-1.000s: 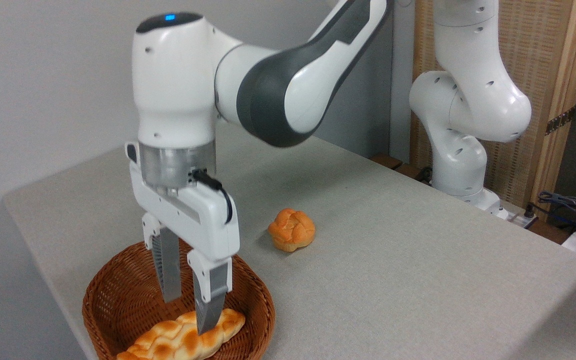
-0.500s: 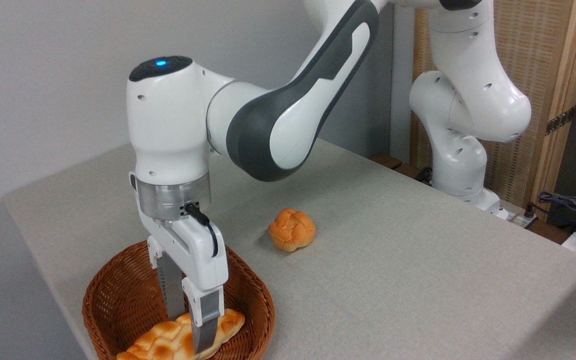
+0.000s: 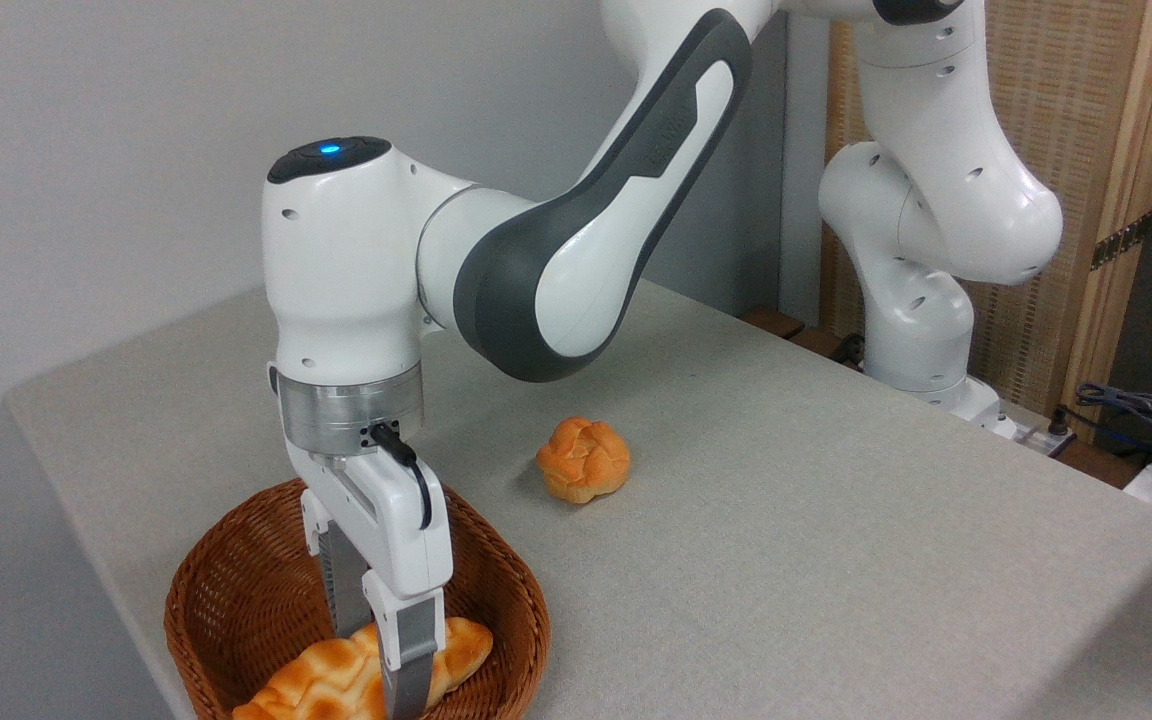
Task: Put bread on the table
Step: 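Close the gripper on the braided bread loaf, then lift the braided bread out of the basket toward the orange bun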
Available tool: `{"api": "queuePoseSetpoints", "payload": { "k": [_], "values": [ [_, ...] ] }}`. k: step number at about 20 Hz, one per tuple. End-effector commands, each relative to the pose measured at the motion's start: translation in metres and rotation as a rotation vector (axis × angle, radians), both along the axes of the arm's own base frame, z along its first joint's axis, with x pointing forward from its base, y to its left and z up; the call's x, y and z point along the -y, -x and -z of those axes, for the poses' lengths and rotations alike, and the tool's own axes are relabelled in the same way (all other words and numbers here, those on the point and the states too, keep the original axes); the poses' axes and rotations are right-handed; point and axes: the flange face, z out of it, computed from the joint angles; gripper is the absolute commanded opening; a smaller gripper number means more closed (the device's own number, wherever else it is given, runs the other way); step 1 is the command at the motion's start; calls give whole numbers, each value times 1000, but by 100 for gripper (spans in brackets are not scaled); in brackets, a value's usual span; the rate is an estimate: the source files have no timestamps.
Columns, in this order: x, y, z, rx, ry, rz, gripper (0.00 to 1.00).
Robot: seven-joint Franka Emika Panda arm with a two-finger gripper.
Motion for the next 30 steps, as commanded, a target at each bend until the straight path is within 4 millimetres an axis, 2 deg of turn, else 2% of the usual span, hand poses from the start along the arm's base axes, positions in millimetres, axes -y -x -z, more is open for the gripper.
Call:
{"api": "queuePoseSetpoints", "payload": {
  "k": [1,6,9,11,15,18,21,24,26,27,30],
  "values": [
    [1,1,-2,18,-14,21,29],
    [1,1,-6,24,-15,27,25],
    [-1,3,-20,45,-7,18,23],
    [-3,7,-39,64,-3,7,23],
    [-11,28,-88,57,46,-36,23],
    [-22,54,-123,23,62,-58,23],
    [-22,86,-141,-73,54,-43,26],
    [-34,140,-130,-149,37,-13,28],
    [-44,174,-120,-173,22,16,33],
    [-49,186,-112,-188,29,13,33],
    [-52,199,-83,-250,48,-3,34]
  ]
}}
